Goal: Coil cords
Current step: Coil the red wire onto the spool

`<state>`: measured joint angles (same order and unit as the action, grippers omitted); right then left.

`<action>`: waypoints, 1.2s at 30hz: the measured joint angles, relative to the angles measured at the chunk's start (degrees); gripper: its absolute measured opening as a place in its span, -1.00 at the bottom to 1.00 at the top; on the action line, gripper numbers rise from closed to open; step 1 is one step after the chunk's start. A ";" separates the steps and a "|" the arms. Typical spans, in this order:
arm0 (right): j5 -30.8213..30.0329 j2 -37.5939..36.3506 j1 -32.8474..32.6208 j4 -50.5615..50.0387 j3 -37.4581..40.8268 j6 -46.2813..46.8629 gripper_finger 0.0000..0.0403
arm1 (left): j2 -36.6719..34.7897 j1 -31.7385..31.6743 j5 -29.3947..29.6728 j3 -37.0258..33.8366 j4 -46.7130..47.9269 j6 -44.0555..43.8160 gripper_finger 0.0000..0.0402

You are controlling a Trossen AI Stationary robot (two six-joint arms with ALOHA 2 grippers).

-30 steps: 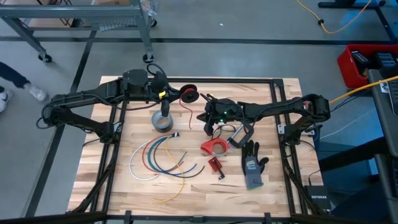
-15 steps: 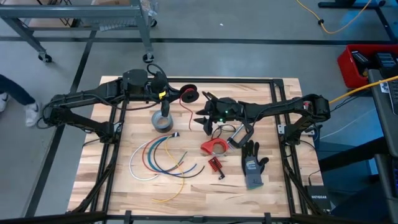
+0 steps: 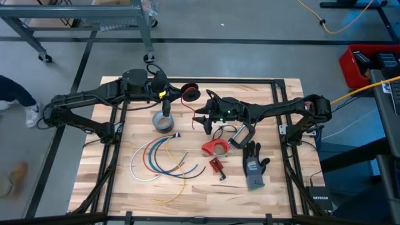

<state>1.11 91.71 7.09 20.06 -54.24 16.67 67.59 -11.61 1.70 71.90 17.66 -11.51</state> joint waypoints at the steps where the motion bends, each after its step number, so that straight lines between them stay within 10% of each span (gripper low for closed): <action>1: -0.08 0.08 0.00 0.01 0.00 0.00 -0.02 | 0.00 -0.01 0.00 0.00 -0.25 0.05 -1.00; 23: -0.27 0.16 0.00 3.04 0.00 0.01 -0.05 | 0.00 0.48 0.01 0.00 -0.80 0.00 -1.00; 36: -0.25 0.16 0.02 2.15 0.00 -0.35 -0.84 | 0.00 0.50 0.01 0.00 -0.64 -0.02 -1.00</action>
<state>0.86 91.88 7.11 22.21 -54.24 16.32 67.59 -11.11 1.72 71.90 17.02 -11.53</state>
